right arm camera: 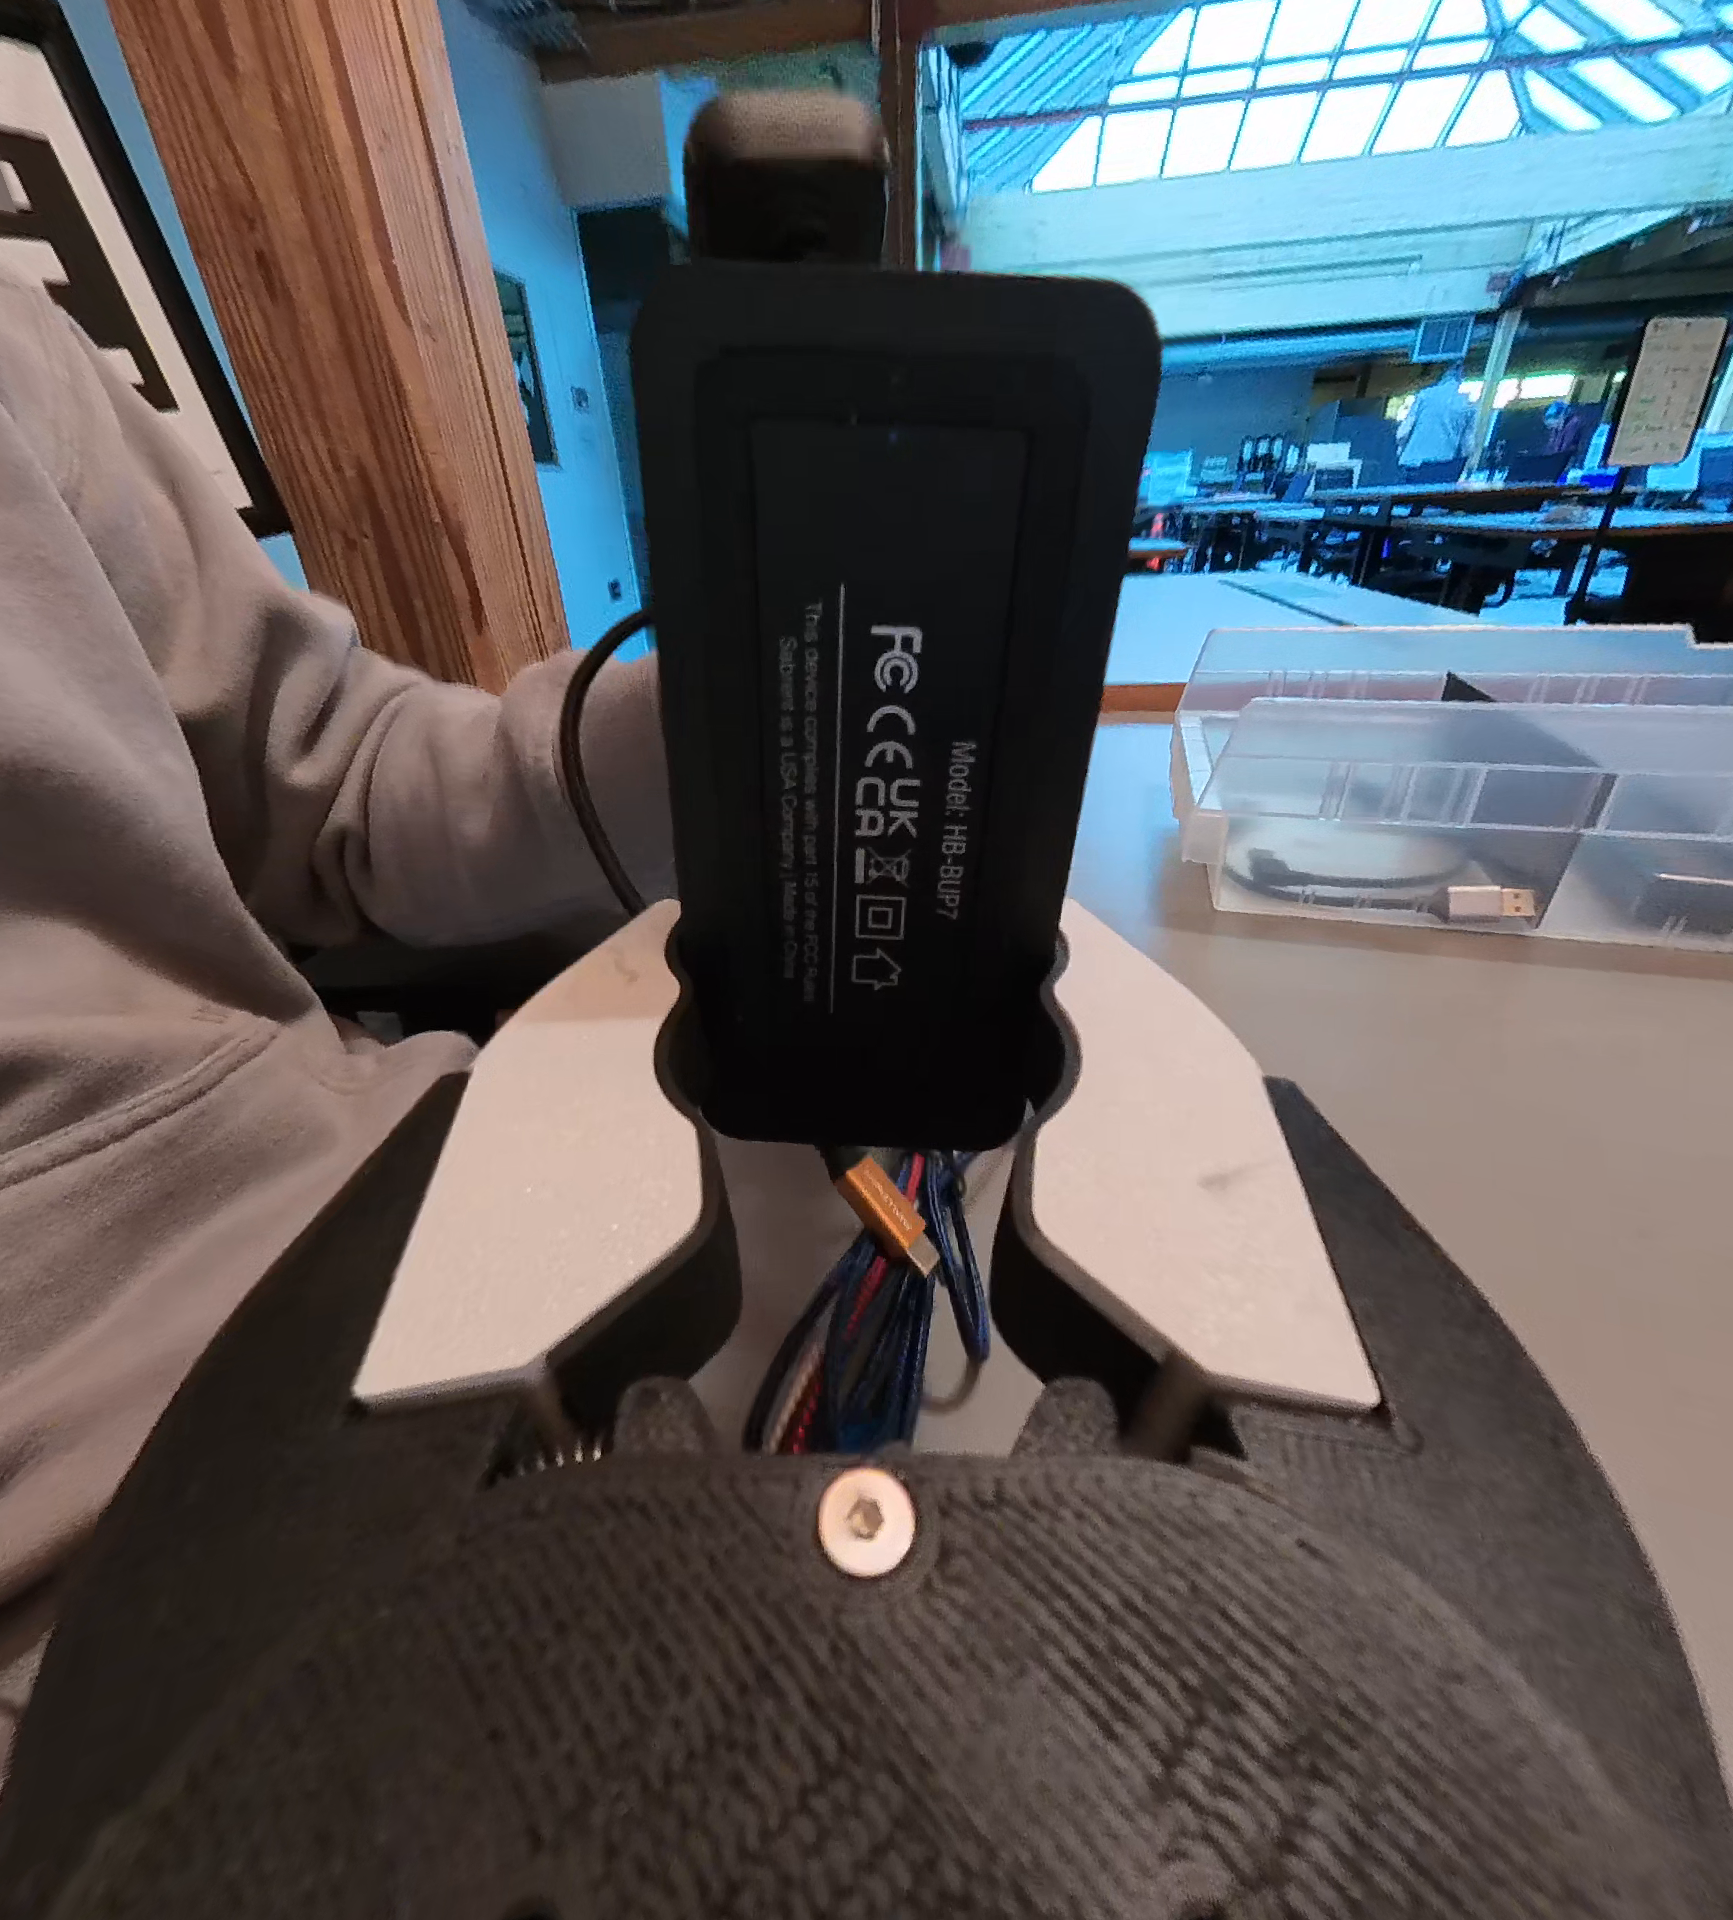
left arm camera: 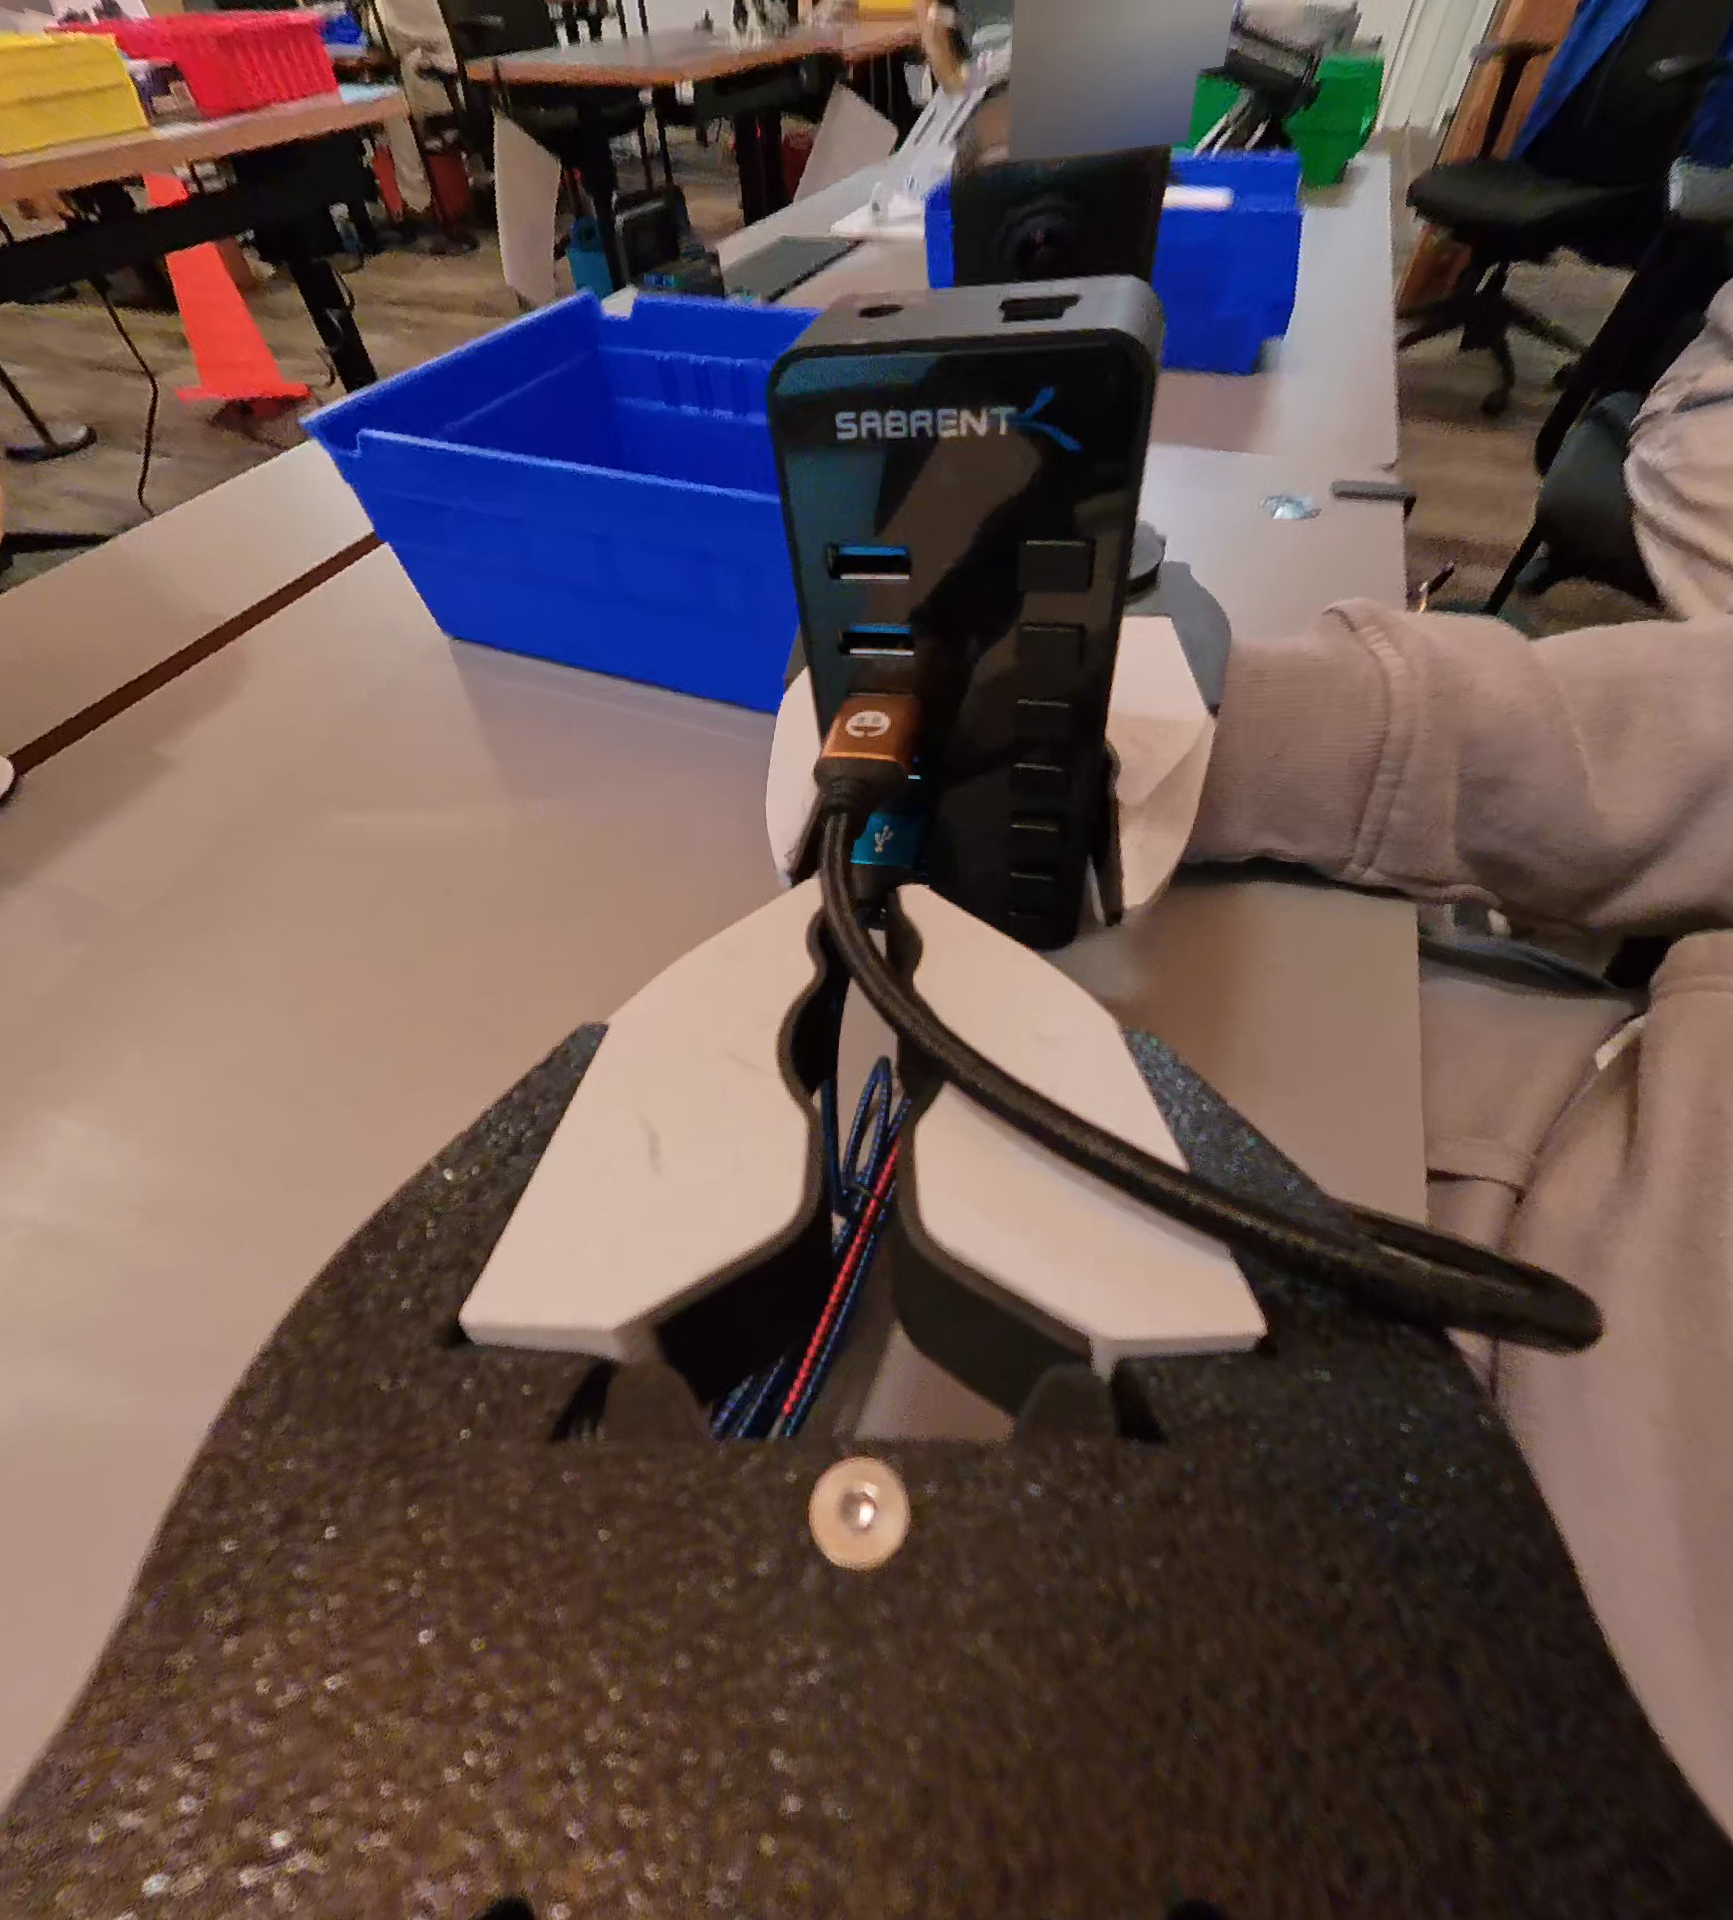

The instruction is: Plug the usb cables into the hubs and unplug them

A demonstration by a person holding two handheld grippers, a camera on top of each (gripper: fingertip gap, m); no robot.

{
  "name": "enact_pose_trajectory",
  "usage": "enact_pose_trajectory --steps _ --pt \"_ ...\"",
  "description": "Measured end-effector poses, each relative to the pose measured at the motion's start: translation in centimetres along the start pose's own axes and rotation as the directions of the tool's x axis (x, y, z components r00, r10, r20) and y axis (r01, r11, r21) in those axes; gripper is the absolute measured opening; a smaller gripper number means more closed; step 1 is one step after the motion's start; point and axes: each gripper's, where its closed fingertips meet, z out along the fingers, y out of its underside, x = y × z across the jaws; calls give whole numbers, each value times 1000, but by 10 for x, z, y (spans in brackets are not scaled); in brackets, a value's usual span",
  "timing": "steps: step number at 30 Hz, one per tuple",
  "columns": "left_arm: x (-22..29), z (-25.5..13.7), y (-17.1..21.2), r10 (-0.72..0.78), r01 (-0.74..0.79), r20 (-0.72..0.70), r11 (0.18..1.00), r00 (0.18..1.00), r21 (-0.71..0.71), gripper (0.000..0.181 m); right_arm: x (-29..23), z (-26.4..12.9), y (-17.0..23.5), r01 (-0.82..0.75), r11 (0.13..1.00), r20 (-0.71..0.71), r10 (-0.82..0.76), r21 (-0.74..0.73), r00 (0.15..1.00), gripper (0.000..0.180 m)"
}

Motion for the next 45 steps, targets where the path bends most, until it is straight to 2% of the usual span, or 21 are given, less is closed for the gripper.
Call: enact_pose_trajectory --steps 1,4,6,8,12,14,16,19,23,27,30,32,34,36,41,45 --pt "1 -3 -3 -8 8 -7 1000 1000 30 7 -2 1 -5 2 1000 2 -2 13 1000 60" --pt "-12 -24 -13 -20 13 53 993 998 121 38 -7 -10 -39 70 995 -41 -67 71 997 60" --pt "-29 -49 -24 -43 14 131 975 990 220 48 -3 -29 -70 118 990 -137 -107 76 985 60" --pt "-49 -74 -30 -102 33 213 951 972 307 48 -5 -52 -109 174 981 -217 -153 80 964 60" --pt "-65 -95 -24 -183 92 221 925 958 370 48 4 -107 -181 224 973 -407 -182 57 895 60" --pt "-67 -95 -18 -181 93 227 931 957 354 48 21 -141 -203 200 980 -537 -161 15 828 59" --pt "-66 -91 -13 -149 65 244 944 958 323 48 42 -174 -207 118 992 -637 -120 -45 762 59" --pt "-60 -82 -4 -94 32 242 968 966 249 49 75 -218 -188 -96 993 -759 13 -66 651 60" --pt "-57 -76 2 -45 -3 252 982 967 189 51 107 -255 -135 -367 930 -831 194 -14 522 60" --pt "-56 -76 2 -39 -6 246 983 968 181 51 132 -276 -73 -566 823 -850 333 51 408 60" --pt "-57 -76 2 -43 1 242 985 969 172 51 155 -291 -39 -634 765 -867 390 117 311 59" --pt "-58 -75 2 -29 -11 252 988 967 157 51 170 -308 -23 -650 753 -916 325 101 235 60" --pt "-59 -75 6 -13 -20 261 992 965 125 51 185 -331 -9 -666 746 -975 152 4 164 60" --pt "-60 -74 11 2 -28 270 995 963 92 51 194 -347 7 -697 705 -989 -44 -128 138 60" --pt "-64 -73 23 5 -20 286 999 958 48 51 204 -357 40 -744 537 -903 -372 -398 216 65" --pt "-68 -75 28 -6 -6 292 999 956 39 51 204 -357 44 -734 498 -864 -439 -461 246 76"
